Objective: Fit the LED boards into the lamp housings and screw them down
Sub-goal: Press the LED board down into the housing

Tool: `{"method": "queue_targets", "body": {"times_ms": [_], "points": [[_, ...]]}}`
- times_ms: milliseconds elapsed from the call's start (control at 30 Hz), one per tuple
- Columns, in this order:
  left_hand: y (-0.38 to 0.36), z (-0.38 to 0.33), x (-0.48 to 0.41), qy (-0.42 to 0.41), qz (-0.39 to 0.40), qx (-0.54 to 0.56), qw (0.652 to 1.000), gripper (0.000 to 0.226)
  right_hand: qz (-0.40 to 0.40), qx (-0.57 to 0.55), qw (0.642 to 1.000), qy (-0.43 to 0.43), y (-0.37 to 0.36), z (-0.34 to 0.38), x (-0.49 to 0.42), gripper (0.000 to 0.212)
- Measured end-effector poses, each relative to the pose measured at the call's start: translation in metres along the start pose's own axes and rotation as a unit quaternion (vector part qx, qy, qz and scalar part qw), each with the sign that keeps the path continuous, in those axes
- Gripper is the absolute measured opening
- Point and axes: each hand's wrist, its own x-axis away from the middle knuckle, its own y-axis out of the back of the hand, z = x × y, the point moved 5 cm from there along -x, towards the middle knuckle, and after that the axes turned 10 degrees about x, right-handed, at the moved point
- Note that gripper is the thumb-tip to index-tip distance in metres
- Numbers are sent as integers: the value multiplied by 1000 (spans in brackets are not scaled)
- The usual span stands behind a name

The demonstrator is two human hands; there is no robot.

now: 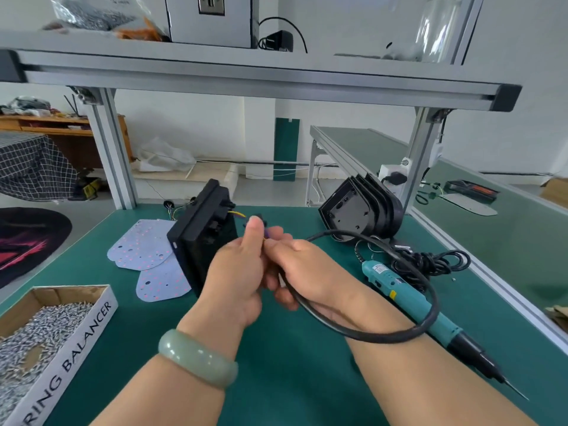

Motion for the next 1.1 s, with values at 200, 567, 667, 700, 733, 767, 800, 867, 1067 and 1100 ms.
{"method": "queue_targets", "body": {"times_ms": [200, 567, 667, 700, 733, 767, 800, 867, 1067, 1100], "points": [[-9, -5, -4, 73, -23, 96, 992, 25, 20, 7, 1000, -11, -4, 11, 7, 39], [-16, -13, -21, 126, -22, 53, 990, 32, -11, 239, 970, 50, 9, 2, 31, 37], [-10, -5, -22, 107, -1, -31, 994, 30, -1, 234, 972, -1, 18, -9, 33, 23], [-8, -5, -22, 102, -5, -51, 993, 30, -14, 227, 973, -23, 22, -11, 30, 13], [-7, -4, -21, 99, -4, -66, 993, 31, -34, 196, 979, -47, 26, -12, 26, 7], [-8, -3, -19, 102, 1, -81, 991, 32, -53, 132, 987, -70, 30, -10, 20, 8], [-9, 1, -15, 105, 14, -97, 990, 33, -66, 54, 992, -93, 32, -8, 14, 12], [-14, 7, -10, 100, 36, -129, 986, 29, -82, -43, 988, -125, 31, -3, 2, 29], [-7, -11, 6, -19, 80, -336, 938, 29, -152, -2, 984, -89, 40, -9, -10, 25], [0, -26, 12, -99, 43, -344, 933, 29, -155, -25, 984, -83, 43, -11, -9, 21]]}}
